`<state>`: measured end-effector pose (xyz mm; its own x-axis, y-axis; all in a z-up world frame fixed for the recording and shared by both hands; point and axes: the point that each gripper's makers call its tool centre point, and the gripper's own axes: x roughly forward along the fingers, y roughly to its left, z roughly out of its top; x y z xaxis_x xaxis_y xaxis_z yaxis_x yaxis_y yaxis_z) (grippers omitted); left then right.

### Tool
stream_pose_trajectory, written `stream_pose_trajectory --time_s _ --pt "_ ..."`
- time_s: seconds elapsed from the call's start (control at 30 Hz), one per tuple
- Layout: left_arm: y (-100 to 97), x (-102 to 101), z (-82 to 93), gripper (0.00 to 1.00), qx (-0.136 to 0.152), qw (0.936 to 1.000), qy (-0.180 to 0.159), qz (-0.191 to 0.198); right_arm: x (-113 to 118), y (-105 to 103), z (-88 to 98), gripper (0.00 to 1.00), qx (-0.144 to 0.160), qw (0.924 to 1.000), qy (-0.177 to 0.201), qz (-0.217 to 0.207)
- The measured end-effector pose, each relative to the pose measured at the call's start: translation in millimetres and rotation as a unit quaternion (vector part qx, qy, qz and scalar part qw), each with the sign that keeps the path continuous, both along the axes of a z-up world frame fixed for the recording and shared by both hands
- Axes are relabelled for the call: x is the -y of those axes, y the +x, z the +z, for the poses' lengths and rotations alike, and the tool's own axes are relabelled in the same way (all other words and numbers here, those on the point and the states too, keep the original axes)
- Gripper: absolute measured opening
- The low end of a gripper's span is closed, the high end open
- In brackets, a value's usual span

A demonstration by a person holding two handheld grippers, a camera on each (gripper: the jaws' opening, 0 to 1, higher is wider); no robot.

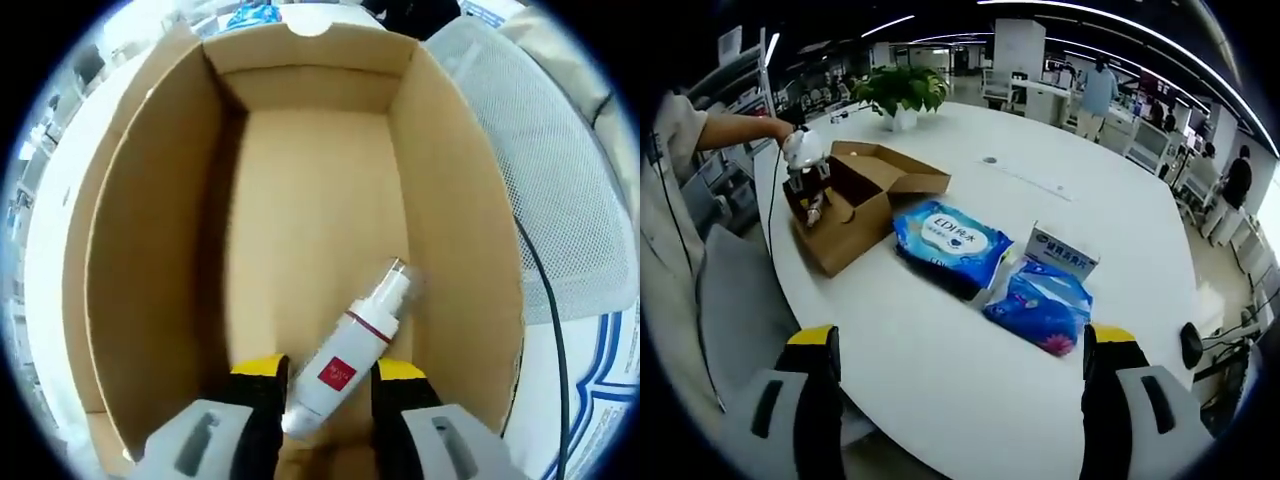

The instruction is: Operate the shoe box by opening the lid, removing the specified soft item, and placing it in the target area until the item is outside and the box remains undamaged.

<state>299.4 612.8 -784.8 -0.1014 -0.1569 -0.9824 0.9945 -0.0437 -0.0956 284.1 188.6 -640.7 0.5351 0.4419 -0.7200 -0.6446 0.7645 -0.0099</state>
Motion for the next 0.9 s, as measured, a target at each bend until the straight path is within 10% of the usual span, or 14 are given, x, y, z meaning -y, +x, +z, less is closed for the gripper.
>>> stream_pose_trajectory --time_s 0.9 --pt "2.1 24 18.6 0.19 0.046 0.9970 -0.050 0.038 -39 2 12.3 0.80 0.025 0.9974 0.061 0.031"
